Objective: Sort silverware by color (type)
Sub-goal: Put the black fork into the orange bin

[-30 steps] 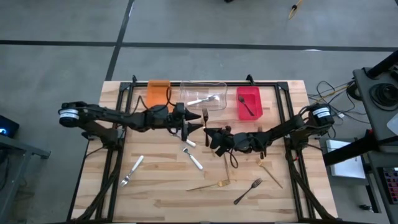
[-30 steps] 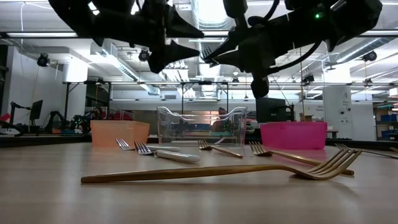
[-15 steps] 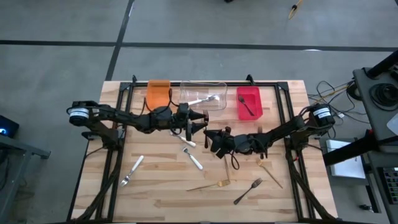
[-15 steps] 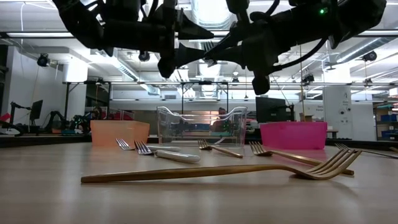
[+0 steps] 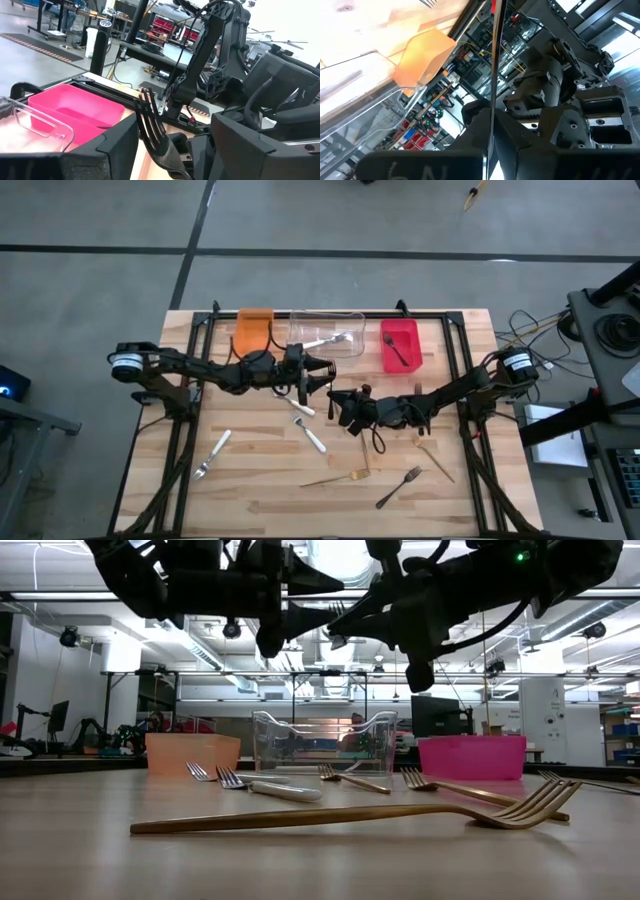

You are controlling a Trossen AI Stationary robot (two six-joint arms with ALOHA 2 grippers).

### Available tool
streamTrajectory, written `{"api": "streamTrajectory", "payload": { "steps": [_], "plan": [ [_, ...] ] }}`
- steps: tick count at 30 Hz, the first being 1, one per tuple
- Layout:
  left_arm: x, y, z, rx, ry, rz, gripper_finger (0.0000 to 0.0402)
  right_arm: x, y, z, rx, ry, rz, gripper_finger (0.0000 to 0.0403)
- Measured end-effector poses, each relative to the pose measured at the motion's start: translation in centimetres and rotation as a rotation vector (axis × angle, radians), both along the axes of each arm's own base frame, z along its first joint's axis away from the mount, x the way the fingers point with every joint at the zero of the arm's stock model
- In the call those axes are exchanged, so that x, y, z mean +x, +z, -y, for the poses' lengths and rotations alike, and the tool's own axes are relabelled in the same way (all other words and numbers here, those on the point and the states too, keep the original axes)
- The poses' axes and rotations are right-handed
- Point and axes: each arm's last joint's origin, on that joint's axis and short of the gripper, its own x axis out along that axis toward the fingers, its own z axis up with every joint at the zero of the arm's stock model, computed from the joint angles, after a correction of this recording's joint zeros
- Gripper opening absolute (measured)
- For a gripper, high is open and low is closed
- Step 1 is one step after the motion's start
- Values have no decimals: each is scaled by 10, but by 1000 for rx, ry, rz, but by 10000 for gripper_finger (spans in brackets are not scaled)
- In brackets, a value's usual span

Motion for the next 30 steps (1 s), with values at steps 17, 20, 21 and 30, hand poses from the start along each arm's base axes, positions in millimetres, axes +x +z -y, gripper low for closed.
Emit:
{"api": "streamTrajectory", "payload": {
  "steps": [17,20,21,30],
  "plan": [
    [12,-23,0,-46,-56,13,227,0,0,0,2,-2,-1,8],
    [12,-27,0,-44,-55,-31,227,0,-1,0,-1,-3,-9,8],
    [12,-27,0,-34,-55,-38,227,0,-1,0,-2,-3,-10,8],
    [12,-28,1,71,-80,-53,227,-2,-2,-10,-81,39,-44,8]
  ]
}}
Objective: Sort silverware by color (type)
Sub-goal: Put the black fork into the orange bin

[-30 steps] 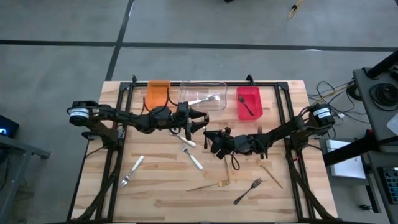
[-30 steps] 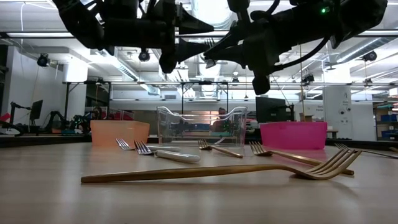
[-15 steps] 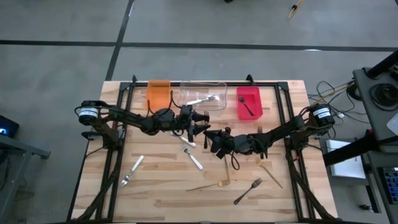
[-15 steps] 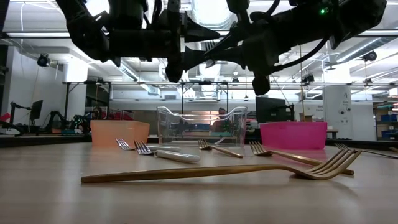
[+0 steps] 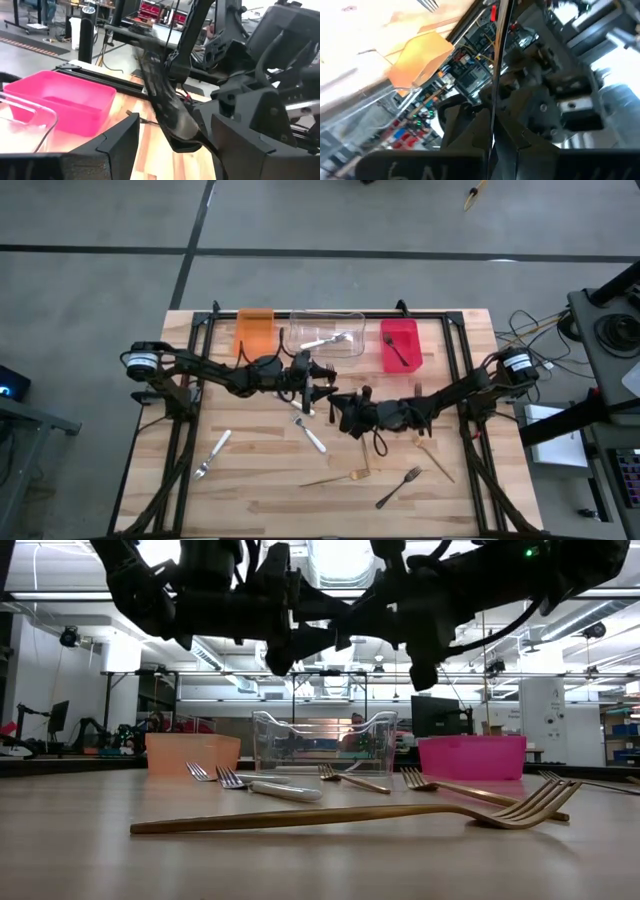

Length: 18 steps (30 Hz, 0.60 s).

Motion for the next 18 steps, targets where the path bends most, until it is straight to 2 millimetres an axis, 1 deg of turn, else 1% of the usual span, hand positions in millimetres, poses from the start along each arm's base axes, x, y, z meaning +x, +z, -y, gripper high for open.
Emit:
{"api": "streamTrajectory", "payload": {
  "steps": [4,7,9,14,18],
  "plan": [
    [0,4,0,3,-8,37,227,0,-4,-4,-79,21,-42,8],
    [0,7,1,8,-50,74,224,1,-7,-4,-80,22,-51,8],
    [0,7,2,8,-60,74,215,2,-10,-5,-79,22,-58,8],
    [0,6,2,6,-64,66,169,2,-12,-5,-78,22,-59,8],
    [0,6,2,1,-61,65,111,2,-12,-5,-77,23,-57,8]
  ]
}}
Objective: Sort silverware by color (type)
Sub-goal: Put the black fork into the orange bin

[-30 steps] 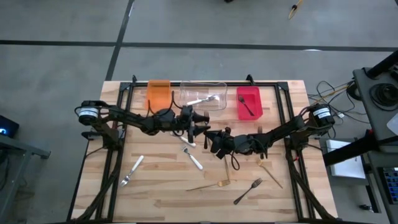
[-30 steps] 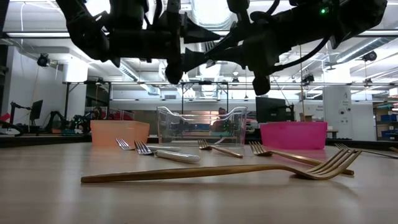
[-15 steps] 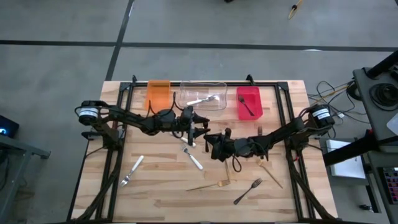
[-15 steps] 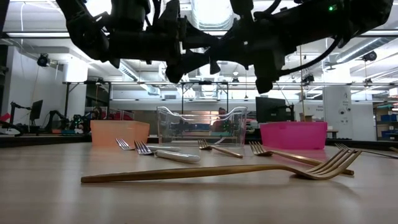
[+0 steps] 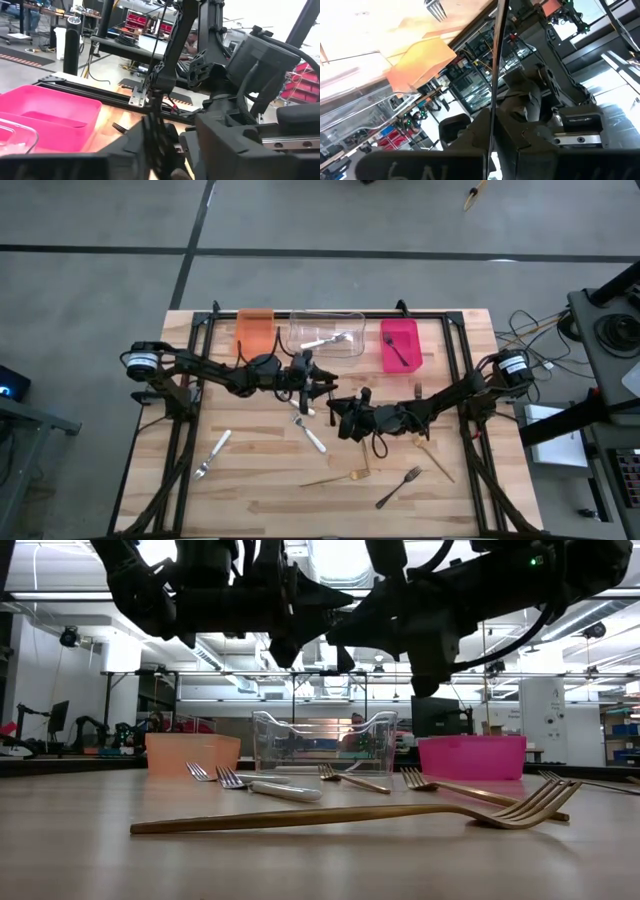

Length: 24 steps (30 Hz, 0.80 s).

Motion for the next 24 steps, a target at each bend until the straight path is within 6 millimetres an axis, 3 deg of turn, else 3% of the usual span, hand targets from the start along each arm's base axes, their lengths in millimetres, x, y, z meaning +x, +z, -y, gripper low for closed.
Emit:
{"api": "streamTrajectory", "payload": {
  "steps": [6,13,24],
  "plan": [
    [0,0,0,13,7,0,10,0,0,0,0,4,-2,9],
    [0,0,0,-34,4,-1,1,0,0,0,45,-4,16,14],
    [0,0,0,-87,-4,-8,1,0,1,0,193,-36,82,60]
  ]
}}
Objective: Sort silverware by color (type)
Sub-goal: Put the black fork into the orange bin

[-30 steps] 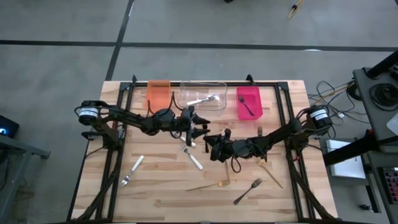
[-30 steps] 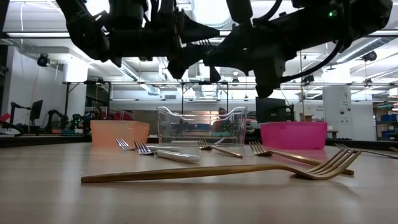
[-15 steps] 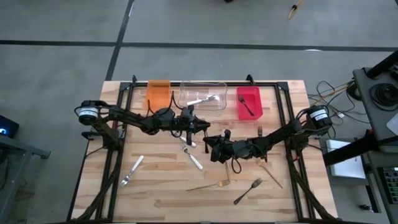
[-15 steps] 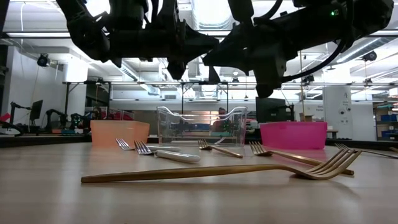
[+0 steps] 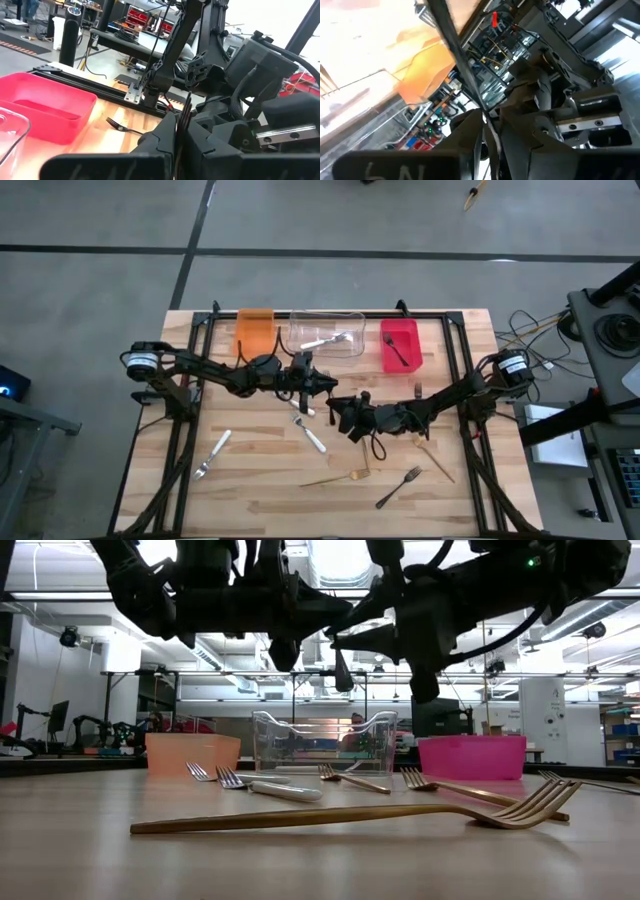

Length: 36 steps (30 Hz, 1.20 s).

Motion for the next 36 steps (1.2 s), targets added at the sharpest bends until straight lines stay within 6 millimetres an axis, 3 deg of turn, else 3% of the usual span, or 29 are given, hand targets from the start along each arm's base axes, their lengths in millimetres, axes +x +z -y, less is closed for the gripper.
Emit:
{"api": "streamTrajectory", "payload": {
  "steps": [7,12,20,27,30,36],
  "plan": [
    [-1,0,0,-13,-11,-34,1,0,9,1,36,-25,91,61],
    [-6,10,-3,2,3,-11,0,-1,13,4,44,-90,116,61],
    [-21,30,-2,24,11,-66,0,-2,15,8,193,-180,200,61],
    [-39,40,-3,58,114,-195,0,0,18,15,218,-201,243,61],
    [-47,46,-3,77,133,-227,0,0,24,19,387,-215,386,61],
    [-57,56,-1,117,129,-215,0,0,39,41,1023,-226,845,61]
  ]
}}
